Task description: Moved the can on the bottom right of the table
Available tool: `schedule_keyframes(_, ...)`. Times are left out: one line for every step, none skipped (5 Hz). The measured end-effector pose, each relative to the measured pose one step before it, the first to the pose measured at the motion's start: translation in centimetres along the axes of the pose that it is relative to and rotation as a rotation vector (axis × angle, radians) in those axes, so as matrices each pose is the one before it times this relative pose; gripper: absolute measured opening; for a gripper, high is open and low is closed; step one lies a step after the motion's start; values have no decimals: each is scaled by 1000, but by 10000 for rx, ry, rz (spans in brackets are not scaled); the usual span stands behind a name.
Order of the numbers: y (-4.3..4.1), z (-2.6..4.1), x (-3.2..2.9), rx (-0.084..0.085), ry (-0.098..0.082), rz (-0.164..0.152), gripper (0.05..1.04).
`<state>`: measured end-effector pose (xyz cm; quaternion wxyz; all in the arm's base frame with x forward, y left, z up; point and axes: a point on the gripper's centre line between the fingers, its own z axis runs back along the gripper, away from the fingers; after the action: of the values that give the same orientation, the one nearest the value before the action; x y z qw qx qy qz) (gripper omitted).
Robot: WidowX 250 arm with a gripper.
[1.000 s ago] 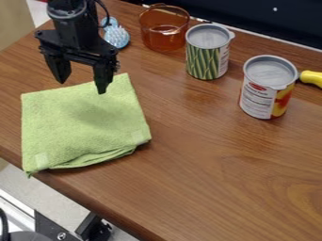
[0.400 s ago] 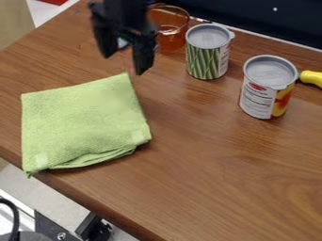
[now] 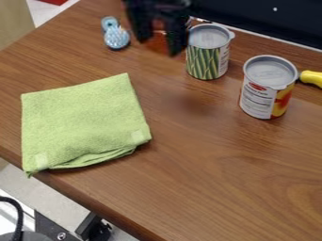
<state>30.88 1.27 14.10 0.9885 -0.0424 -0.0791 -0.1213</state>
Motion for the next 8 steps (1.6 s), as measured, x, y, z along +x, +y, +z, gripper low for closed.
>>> schedule_keyframes(-2223, -438, 1947, -269, 44, -149, 997)
schedule_keyframes(-1900, -915, 2352, -111, -293, 298, 997)
schedule_keyframes(-1799, -854, 1767, -193, -460, -126, 997)
schedule_keyframes(-1306, -577, 1614, -377, -578, -115, 997)
schedule_keyframes(-664, -883, 1168, -28, -331, -82, 997)
schedule_keyframes(-896, -644, 999, -132, -79, -155, 997)
schedule_keyframes(-836, -985, 256, -61, -84, -168, 997)
schedule_keyframes(-15, -807, 46, 65, 9, -186, 997)
